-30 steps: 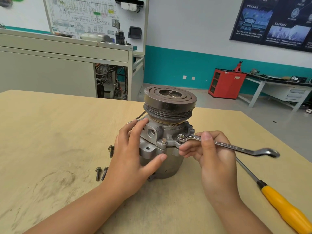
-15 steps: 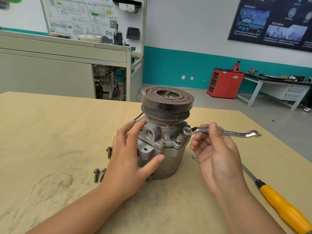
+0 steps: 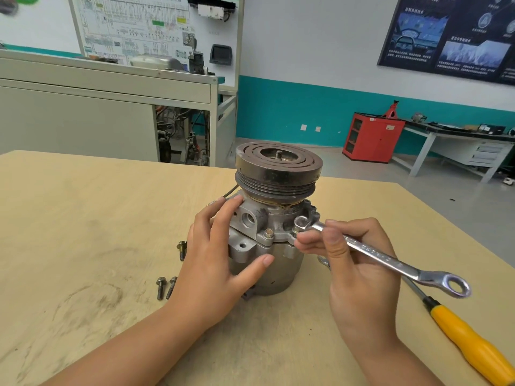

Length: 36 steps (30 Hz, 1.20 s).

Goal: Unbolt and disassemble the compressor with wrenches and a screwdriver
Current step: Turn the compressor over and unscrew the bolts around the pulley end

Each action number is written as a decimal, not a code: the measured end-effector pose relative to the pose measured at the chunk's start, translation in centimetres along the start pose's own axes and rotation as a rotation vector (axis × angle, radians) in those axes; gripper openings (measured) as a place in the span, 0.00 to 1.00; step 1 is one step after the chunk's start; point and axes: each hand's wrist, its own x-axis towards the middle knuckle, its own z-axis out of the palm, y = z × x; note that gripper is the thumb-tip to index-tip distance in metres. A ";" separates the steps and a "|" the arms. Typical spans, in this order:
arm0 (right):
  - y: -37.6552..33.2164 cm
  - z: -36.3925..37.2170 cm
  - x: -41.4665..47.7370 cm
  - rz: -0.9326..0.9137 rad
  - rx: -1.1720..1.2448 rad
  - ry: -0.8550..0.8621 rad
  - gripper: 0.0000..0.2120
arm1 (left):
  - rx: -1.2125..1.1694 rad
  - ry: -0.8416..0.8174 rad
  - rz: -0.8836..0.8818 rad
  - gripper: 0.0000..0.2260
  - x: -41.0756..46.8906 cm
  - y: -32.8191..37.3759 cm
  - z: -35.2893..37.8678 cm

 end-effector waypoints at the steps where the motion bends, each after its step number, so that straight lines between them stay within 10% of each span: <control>1: 0.0 0.0 0.0 0.024 0.006 0.002 0.08 | -0.001 0.001 0.001 0.35 0.0 0.0 0.0; 9: 0.3 0.1 -0.2 0.050 -0.064 0.023 0.08 | 0.000 0.005 0.004 0.35 0.0 0.2 0.0; 23: 0.5 -1.0 3.3 0.948 0.668 0.179 0.13 | 0.003 0.006 0.002 0.34 0.0 0.1 0.1; 27: 0.5 -1.8 3.1 0.754 0.636 0.236 0.12 | 0.003 0.000 0.003 0.35 0.0 0.0 0.1; 36: 0.0 -0.1 1.2 0.180 -0.235 -0.039 0.09 | -0.005 -0.004 0.003 0.35 0.0 0.0 0.1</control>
